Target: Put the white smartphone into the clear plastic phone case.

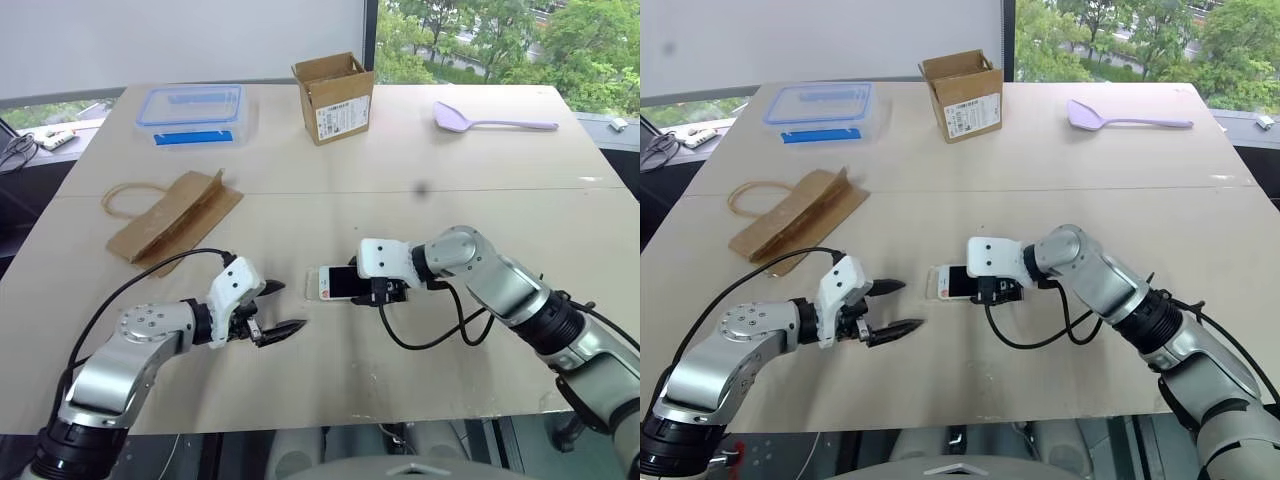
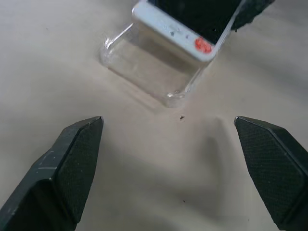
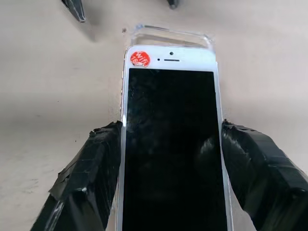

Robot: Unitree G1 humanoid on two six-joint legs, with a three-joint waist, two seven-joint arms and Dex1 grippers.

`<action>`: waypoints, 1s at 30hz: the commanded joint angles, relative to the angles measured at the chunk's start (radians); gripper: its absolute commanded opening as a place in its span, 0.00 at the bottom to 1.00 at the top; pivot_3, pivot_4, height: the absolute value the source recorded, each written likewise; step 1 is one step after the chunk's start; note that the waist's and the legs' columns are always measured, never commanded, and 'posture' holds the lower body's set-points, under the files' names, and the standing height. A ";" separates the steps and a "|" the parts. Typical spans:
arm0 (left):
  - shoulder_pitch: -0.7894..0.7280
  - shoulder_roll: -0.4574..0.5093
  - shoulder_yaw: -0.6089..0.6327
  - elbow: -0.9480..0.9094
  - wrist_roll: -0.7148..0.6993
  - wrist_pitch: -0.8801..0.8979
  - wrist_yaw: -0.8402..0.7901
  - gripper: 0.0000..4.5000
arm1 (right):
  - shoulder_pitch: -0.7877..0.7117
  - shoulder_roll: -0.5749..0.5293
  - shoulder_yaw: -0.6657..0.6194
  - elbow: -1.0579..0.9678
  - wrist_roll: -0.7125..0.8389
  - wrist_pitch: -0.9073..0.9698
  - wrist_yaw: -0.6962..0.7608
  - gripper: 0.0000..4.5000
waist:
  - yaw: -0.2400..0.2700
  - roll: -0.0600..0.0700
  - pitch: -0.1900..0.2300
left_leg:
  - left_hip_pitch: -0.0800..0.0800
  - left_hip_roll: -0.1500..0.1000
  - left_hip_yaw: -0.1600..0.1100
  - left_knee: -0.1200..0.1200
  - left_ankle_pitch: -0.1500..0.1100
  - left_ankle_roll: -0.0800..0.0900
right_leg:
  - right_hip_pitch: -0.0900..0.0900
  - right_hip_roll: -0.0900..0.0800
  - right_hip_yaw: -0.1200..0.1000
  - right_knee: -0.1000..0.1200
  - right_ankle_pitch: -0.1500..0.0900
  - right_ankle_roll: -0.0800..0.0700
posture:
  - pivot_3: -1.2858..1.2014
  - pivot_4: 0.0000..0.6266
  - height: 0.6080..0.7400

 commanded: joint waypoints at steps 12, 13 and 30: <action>-0.014 -0.014 -0.015 -0.078 -0.045 0.074 0.047 1.00 | -0.040 0.052 0.016 0.024 -0.121 0.133 0.025 0.62 | 0.008 0.000 0.000 | 0.002 0.000 0.000 0.002 0.000 0.000 | 0.001 0.000 0.000 0.002 0.000 0.000 | 0.52 0.24 1.00; -0.013 -0.013 -0.015 -0.076 -0.044 0.073 0.046 1.00 | -0.043 0.056 0.012 0.028 -0.127 0.141 0.017 0.85 | 0.009 0.000 0.000 | 0.002 0.000 0.000 0.002 0.000 0.000 | 0.001 0.001 0.000 0.002 0.000 0.000 | 0.52 0.24 1.00; 0.036 -0.010 0.036 0.020 -0.057 -0.037 -0.027 1.00 | -0.045 0.032 -0.178 -0.169 0.053 0.307 0.081 0.96 | 0.013 0.000 0.000 | 0.000 0.000 0.000 0.004 0.000 0.000 | 0.000 0.000 -0.001 0.002 0.000 0.000 | 0.52 0.24 1.00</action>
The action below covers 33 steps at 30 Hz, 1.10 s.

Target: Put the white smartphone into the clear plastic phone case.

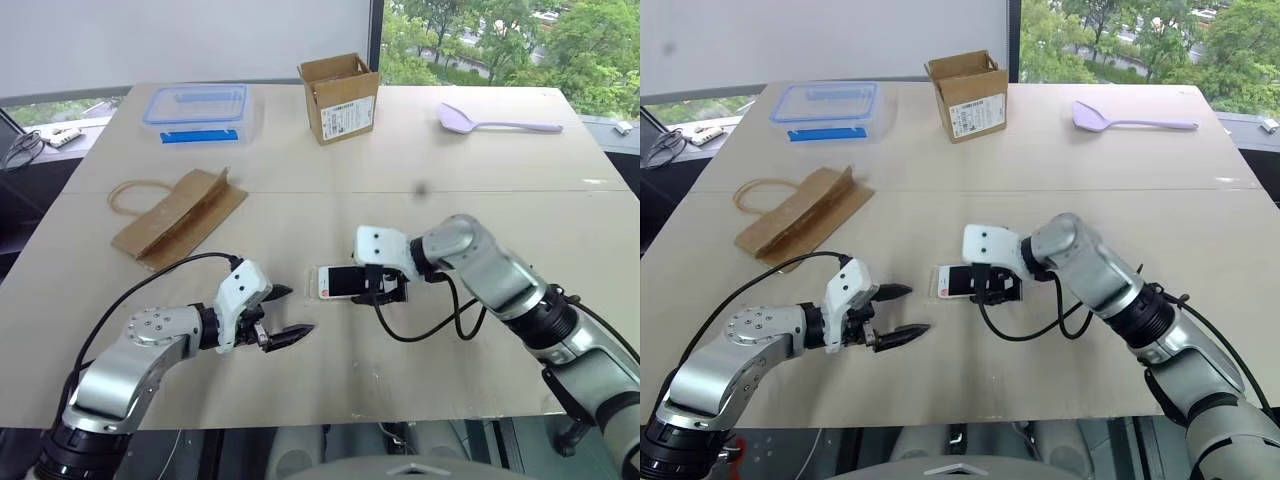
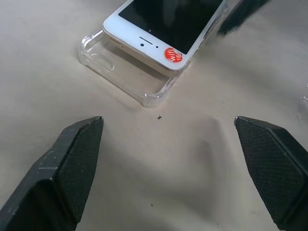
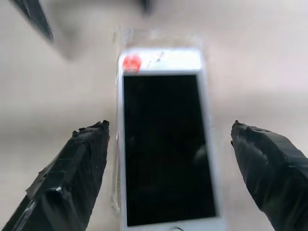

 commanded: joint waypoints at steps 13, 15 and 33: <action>0.087 -0.040 0.201 0.028 -0.146 -0.141 -0.102 0.17 | 0.105 0.109 -0.062 0.061 0.096 -0.113 -0.099 0.00 | 0.002 0.000 0.000 | -0.001 0.000 0.000 0.001 0.000 0.000 | 0.000 -0.001 -0.001 0.000 0.000 0.000 | 0.52 0.24 1.00; 0.088 -0.037 0.207 0.014 -0.151 -0.132 -0.098 0.01 | 0.110 0.114 -0.048 0.092 0.083 -0.140 -0.106 0.00 | 0.002 0.000 0.000 | 0.000 0.000 0.000 0.001 0.000 0.000 | 0.001 -0.001 -0.001 0.000 0.000 0.000 | 0.52 0.24 1.00; 0.129 -0.047 0.197 -0.017 -0.128 -0.156 -0.039 0.01 | 0.126 0.109 0.150 0.340 -0.094 -0.153 -0.097 0.00 | 0.000 0.000 -0.009 | 0.019 0.000 0.001 -0.002 0.000 0.000 | 0.017 -0.003 -0.001 -0.002 -0.003 -0.004 | 0.52 0.24 1.00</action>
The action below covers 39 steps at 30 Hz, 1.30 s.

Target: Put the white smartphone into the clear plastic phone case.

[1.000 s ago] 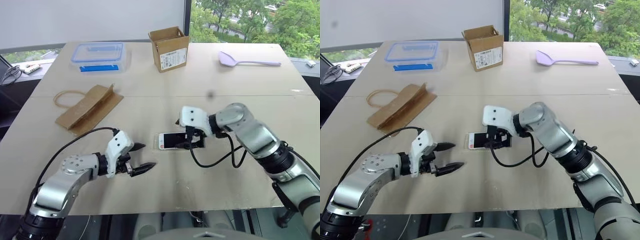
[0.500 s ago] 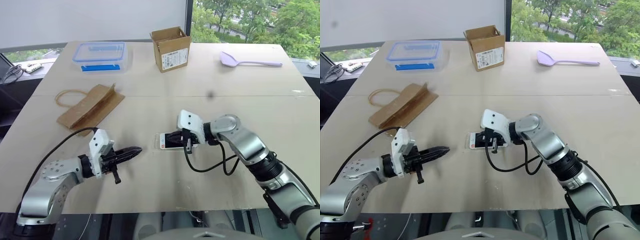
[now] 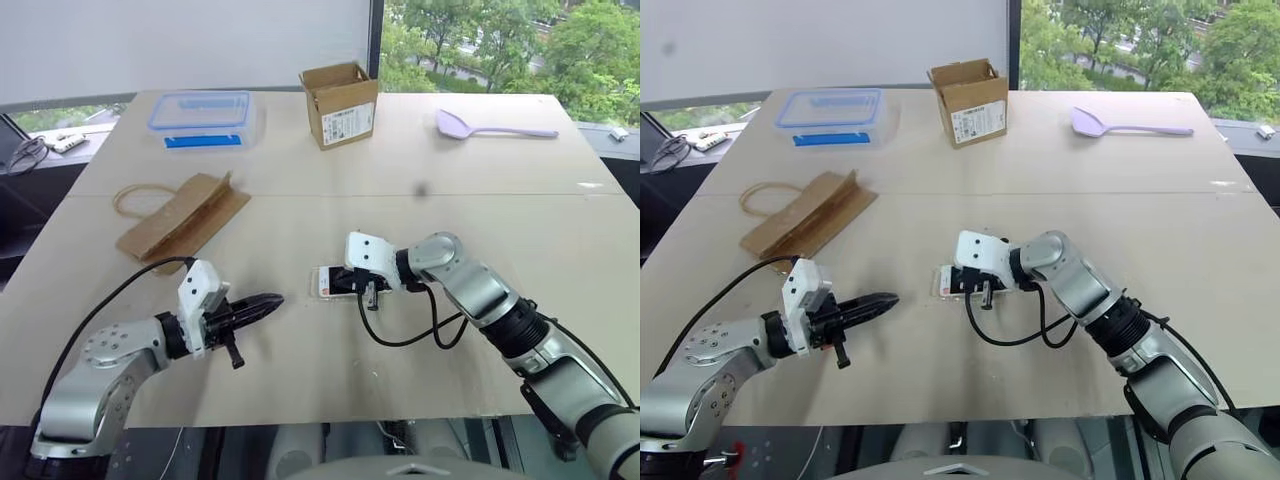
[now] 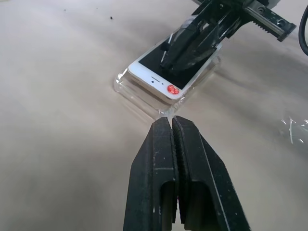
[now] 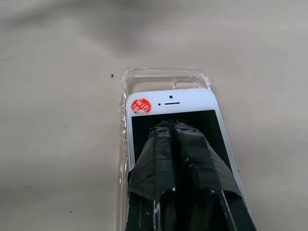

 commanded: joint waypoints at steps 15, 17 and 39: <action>-0.011 0.001 -0.012 0.011 0.018 -0.064 -0.036 0.01 | 0.085 0.059 0.012 0.154 0.016 0.233 -0.024 0.00 | 0.000 0.000 -0.025 | 0.013 0.000 0.005 -0.010 0.000 0.000 | 0.003 -0.002 0.010 -0.001 -0.001 -0.001 | 0.52 0.24 1.00; -0.018 0.000 -0.016 0.021 0.022 -0.068 -0.040 0.01 | 0.077 0.079 -0.026 0.181 0.020 0.239 -0.062 0.00 | -0.001 0.000 -0.025 | 0.013 0.000 0.005 -0.011 0.000 0.000 | 0.003 -0.002 0.011 -0.001 -0.001 -0.001 | 0.52 0.24 1.00; -0.056 -0.046 -0.080 0.185 0.104 -0.203 -0.073 0.01 | 0.148 0.014 -0.338 -0.302 0.311 0.405 -0.085 0.00 | 0.002 0.002 -0.015 | -0.008 -0.001 0.004 -0.012 0.000 0.000 | -0.015 -0.007 0.008 -0.004 0.000 -0.001 | 0.52 0.24 1.00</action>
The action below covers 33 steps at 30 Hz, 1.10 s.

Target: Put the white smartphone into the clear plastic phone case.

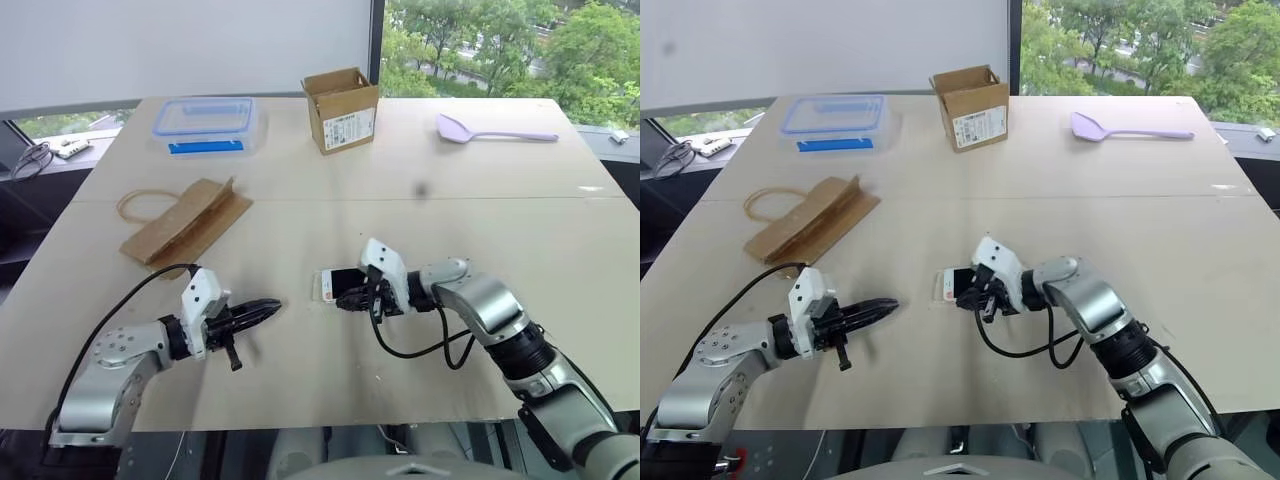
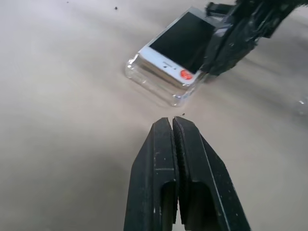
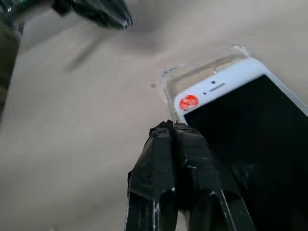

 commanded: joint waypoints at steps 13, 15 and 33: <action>-0.065 -0.070 -0.054 0.026 0.052 -0.054 0.046 0.01 | -0.069 -0.191 -0.077 -0.138 -0.077 -0.035 -0.215 0.00 | -0.006 -0.002 0.012 | -0.005 0.001 0.002 0.000 0.000 0.000 | -0.004 0.007 -0.002 -0.001 0.000 0.000 | 0.52 0.24 1.00; -0.064 -0.074 -0.054 0.029 0.056 -0.062 0.048 0.01 | -0.069 -0.189 -0.056 -0.094 -0.110 -0.090 -0.233 0.00 | -0.004 -0.002 0.013 | -0.006 0.000 0.002 0.000 0.000 0.000 | -0.004 0.007 -0.002 -0.001 0.000 0.000 | 0.52 0.24 1.00; -0.041 -0.052 -0.034 -0.108 0.030 0.034 0.097 0.01 | -0.130 -0.167 0.019 0.097 -0.124 -0.270 -0.042 0.00 | -0.002 -0.002 0.015 | -0.009 0.001 0.000 0.002 0.000 0.000 | -0.005 0.009 -0.002 0.000 0.002 0.004 | 0.52 0.24 1.00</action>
